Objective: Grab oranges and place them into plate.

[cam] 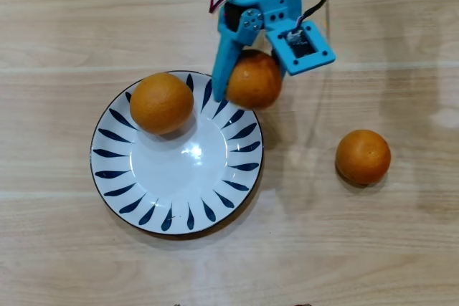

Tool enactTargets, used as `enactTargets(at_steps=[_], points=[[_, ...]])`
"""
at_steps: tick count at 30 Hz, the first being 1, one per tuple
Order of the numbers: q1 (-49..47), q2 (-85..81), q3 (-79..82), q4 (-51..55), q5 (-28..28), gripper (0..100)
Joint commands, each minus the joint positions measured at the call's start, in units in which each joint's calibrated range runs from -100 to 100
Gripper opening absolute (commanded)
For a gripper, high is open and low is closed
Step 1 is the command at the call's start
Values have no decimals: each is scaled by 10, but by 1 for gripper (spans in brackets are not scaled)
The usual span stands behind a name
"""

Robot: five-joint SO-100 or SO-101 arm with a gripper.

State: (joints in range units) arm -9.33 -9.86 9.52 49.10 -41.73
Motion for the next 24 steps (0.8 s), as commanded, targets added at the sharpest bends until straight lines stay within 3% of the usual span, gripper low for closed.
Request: enactTargets(at_steps=[1, 6, 12, 19, 24], points=[[40, 100, -193, 96, 32, 32], [69, 259, -429, 255, 66, 32], [80, 395, -629, 341, 73, 32], [76, 415, -653, 344, 70, 33], [67, 418, -652, 351, 69, 47]])
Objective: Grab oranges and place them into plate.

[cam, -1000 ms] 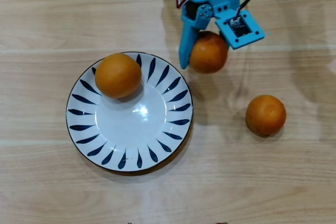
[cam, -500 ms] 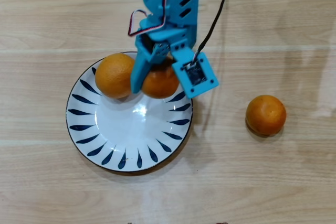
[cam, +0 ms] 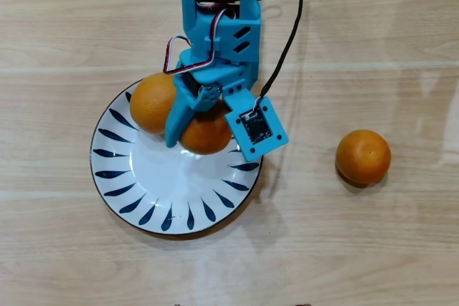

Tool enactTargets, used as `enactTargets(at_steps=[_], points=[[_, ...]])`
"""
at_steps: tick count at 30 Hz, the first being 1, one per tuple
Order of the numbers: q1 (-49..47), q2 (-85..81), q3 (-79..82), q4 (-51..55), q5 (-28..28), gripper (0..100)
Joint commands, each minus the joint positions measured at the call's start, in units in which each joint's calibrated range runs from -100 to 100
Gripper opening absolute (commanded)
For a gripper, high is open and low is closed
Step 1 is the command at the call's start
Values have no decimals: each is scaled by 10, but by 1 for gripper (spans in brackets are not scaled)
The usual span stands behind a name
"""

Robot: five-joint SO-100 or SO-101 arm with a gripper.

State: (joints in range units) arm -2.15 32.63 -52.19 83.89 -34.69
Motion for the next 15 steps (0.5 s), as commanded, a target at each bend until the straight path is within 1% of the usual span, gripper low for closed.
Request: enactTargets(at_steps=[1, 3, 7, 8, 9, 11, 13, 15], points=[[-8, -7, -35, 3, -2, 50], [-11, -8, -35, 3, -2, 52], [-21, -10, -37, 3, -3, 50], [-25, -11, -42, 4, -3, 48], [-38, -17, -50, 11, -5, 41], [-57, -30, -55, 12, -13, 35], [-82, -42, -60, 12, -16, 31], [-112, -54, -60, 6, -36, 29]])
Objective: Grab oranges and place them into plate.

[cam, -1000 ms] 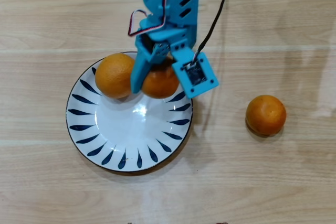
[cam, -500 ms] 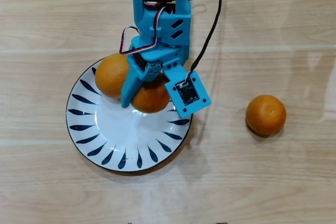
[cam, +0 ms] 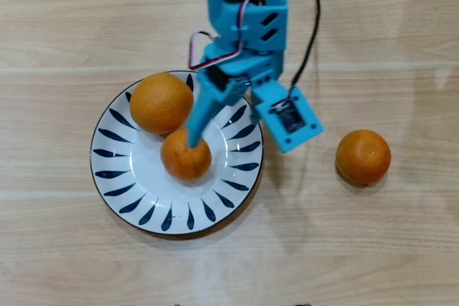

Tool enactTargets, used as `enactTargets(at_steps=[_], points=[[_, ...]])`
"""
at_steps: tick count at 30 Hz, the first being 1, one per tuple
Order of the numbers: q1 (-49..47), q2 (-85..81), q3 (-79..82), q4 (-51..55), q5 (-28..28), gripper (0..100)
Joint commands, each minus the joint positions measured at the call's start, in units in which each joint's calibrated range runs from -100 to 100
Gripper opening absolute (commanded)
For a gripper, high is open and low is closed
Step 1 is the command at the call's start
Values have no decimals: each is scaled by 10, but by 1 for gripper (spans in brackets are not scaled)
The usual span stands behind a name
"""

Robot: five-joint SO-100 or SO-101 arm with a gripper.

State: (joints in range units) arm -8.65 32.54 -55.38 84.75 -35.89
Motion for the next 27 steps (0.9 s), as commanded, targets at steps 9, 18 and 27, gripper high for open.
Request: enactTargets(at_steps=[9, 18, 27], points=[[-199, -55, -13, -84, -102, 23], [-263, 5, 42, -241, -149, 43], [-256, 64, 41, -277, -150, 51]])
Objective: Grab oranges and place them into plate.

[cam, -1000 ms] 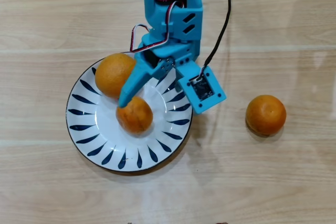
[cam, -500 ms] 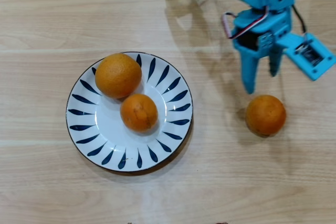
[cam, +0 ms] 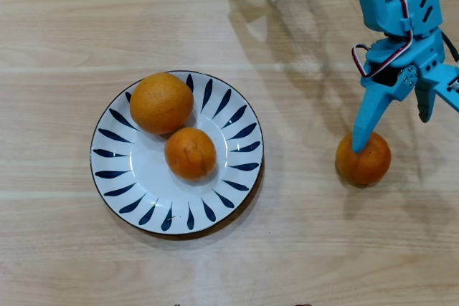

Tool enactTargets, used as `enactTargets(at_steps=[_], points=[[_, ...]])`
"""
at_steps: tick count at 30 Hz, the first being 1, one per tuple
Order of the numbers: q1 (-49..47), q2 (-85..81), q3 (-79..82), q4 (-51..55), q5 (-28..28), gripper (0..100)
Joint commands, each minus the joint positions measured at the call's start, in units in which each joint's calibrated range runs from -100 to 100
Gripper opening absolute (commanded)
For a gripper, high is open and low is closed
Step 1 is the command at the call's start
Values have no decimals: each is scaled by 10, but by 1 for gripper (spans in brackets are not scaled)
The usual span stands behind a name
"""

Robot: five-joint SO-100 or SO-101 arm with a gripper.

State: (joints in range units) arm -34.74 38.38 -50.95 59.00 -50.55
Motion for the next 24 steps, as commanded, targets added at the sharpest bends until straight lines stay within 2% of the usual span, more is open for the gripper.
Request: enactTargets(at_steps=[1, 24], points=[[8, 13, -3, -25, -4, 51], [19, 150, -3, -89, -18, 49]])
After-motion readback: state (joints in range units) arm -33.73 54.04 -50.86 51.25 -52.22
